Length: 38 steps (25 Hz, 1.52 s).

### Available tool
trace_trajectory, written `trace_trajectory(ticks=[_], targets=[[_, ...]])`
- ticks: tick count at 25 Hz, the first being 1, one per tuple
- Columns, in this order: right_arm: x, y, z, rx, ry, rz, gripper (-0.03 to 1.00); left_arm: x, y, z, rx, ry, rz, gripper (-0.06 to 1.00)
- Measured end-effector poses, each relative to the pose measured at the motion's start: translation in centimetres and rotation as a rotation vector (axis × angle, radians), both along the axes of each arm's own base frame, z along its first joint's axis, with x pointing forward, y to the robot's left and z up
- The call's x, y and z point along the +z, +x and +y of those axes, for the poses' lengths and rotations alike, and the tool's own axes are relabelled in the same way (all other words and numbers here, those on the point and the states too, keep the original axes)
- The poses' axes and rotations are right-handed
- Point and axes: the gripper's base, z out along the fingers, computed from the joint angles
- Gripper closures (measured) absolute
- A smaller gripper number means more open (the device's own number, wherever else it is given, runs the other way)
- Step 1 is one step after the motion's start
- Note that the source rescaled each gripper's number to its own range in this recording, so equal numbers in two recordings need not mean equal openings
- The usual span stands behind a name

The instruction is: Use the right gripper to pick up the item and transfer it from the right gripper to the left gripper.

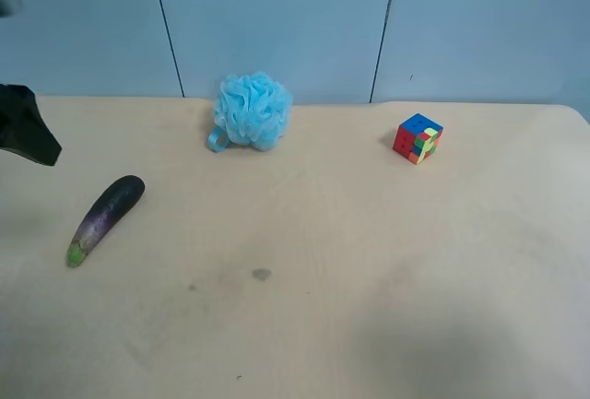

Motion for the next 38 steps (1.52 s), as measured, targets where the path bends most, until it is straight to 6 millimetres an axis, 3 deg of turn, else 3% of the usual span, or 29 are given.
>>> trace_trajectory(ticks=[3, 6, 11, 18, 31, 38], targets=[[0.0, 0.0, 0.0, 0.000, 0.000, 0.000, -0.03, 2.0, -2.9, 0.3, -0.005, 0.008, -0.077, -0.05], [0.0, 0.0, 0.0, 0.000, 0.000, 0.000, -0.03, 2.3, -5.9, 0.7, -0.007, 0.023, -0.111, -0.05], [0.0, 0.0, 0.0, 0.000, 0.000, 0.000, -0.03, -0.2, -10.6, 1.2, -0.008, 0.030, -0.100, -0.05], [0.0, 0.0, 0.0, 0.000, 0.000, 0.000, -0.03, -2.9, -15.4, 1.6, 0.020, 0.013, -0.194, -0.05], [0.0, 0.0, 0.0, 0.000, 0.000, 0.000, -0.03, -2.9, -21.4, 2.6, 0.070, -0.002, -0.566, -0.05], [0.0, 0.0, 0.0, 0.000, 0.000, 0.000, -0.03, -2.9, -21.8, 3.1, 0.135, 0.013, -0.594, -0.05]])
